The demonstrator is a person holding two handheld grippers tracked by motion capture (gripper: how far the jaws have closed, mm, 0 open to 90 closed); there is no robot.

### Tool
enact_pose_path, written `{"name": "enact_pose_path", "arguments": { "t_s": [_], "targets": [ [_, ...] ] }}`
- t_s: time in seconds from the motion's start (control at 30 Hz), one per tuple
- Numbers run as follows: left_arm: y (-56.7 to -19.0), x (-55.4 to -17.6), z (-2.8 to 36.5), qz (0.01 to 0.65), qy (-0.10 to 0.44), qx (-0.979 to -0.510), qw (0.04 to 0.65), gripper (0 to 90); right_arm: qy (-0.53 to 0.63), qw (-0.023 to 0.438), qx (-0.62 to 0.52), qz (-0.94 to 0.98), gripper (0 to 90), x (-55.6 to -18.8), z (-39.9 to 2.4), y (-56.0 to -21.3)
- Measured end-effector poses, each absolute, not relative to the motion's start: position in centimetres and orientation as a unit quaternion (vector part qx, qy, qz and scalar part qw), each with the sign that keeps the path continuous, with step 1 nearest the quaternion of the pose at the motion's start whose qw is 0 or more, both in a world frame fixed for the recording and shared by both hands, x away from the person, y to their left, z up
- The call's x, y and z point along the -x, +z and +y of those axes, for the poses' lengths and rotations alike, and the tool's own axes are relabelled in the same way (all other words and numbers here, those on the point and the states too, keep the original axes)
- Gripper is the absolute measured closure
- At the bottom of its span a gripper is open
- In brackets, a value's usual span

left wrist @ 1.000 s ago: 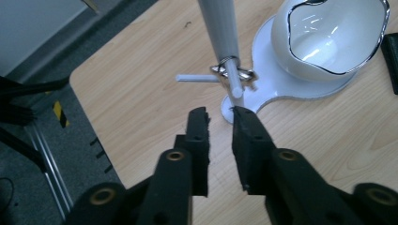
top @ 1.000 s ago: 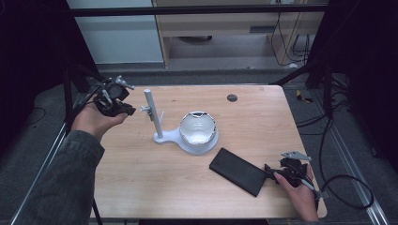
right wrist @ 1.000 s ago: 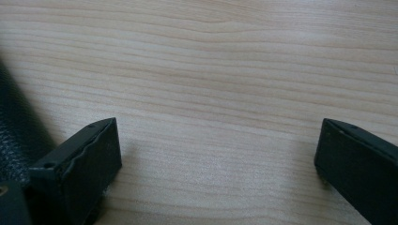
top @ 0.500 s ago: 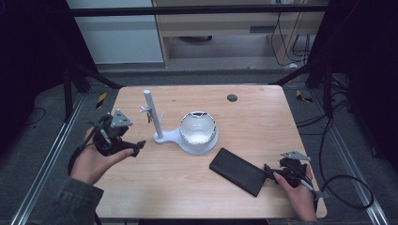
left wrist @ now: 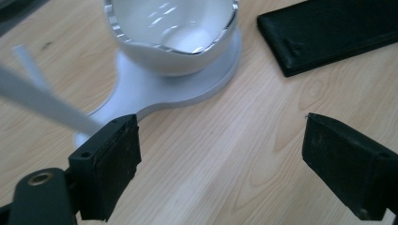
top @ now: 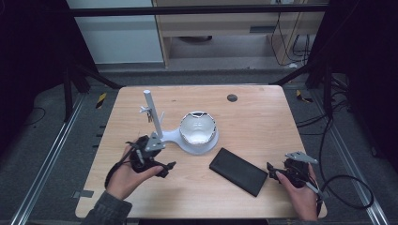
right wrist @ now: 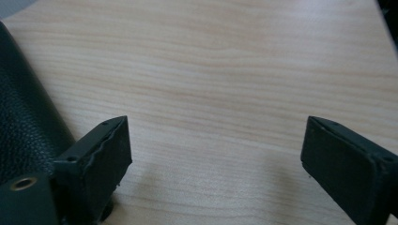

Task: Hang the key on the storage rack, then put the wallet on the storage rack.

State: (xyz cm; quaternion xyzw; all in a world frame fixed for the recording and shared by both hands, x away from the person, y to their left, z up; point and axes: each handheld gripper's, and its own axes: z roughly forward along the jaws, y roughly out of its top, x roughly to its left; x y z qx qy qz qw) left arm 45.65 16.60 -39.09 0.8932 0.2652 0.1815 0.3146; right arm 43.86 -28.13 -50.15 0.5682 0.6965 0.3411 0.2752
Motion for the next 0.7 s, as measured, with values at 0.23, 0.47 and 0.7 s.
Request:
{"name": "enact_pose_path", "arguments": {
  "t_s": [0.23, 0.47, 0.7],
  "targets": [
    [-40.5, -46.1, 13.4, 0.236, 0.167, -0.903, 0.316, 15.4, 0.353, 0.303, -0.547, 0.696, 13.4, -42.7, -27.4, -49.1],
    [-40.6, -45.7, 12.1, 0.233, 0.158, -0.903, 0.325, 23.0, 0.363, 0.308, -0.530, 0.702, 15.6, -40.9, -27.1, -47.6],
    [-41.6, -46.2, 11.2, 0.236, 0.134, -0.906, 0.326, 35.9, 0.361, 0.284, -0.508, 0.729, 21.3, -39.9, -27.2, -46.3]
  ]
}}
